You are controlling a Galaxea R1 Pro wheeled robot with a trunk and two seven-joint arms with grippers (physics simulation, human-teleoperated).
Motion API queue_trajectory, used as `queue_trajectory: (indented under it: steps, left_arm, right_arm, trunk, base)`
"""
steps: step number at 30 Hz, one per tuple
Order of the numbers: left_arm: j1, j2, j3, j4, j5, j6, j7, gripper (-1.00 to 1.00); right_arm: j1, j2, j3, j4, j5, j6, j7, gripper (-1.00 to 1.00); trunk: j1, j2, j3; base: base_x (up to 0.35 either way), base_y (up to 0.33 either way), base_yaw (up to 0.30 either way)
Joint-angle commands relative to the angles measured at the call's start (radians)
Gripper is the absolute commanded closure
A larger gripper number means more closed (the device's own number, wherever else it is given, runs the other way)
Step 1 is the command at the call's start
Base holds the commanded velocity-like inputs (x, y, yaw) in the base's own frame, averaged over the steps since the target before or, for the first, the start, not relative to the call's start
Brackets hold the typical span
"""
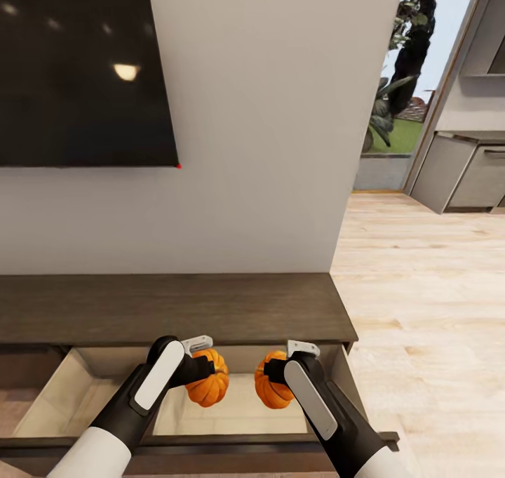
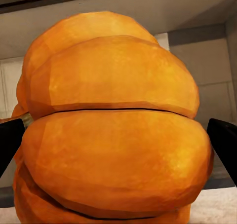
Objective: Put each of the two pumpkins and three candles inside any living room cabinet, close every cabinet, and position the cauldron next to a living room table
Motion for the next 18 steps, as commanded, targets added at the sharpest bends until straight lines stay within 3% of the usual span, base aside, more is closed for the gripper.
queue_trajectory:
  steps: [1, 18]
  left_arm:
    - [-0.001, 0.000, -0.001, -0.001, 0.009, 0.000, 0.010, 1.00]
    - [-0.001, 0.001, -0.001, -0.001, 0.006, 0.000, 0.009, 1.00]
  right_arm:
    - [-0.001, 0.000, 0.002, -0.001, -0.009, 0.000, -0.010, 1.00]
    - [-0.001, 0.001, 0.002, 0.000, -0.009, 0.000, -0.010, 1.00]
  trunk:
    - [0.004, -0.008, -0.004]
    - [0.069, -0.127, -0.057]
  base:
    - [0.000, 0.000, 0.000]
    - [0.000, 0.000, 0.000]
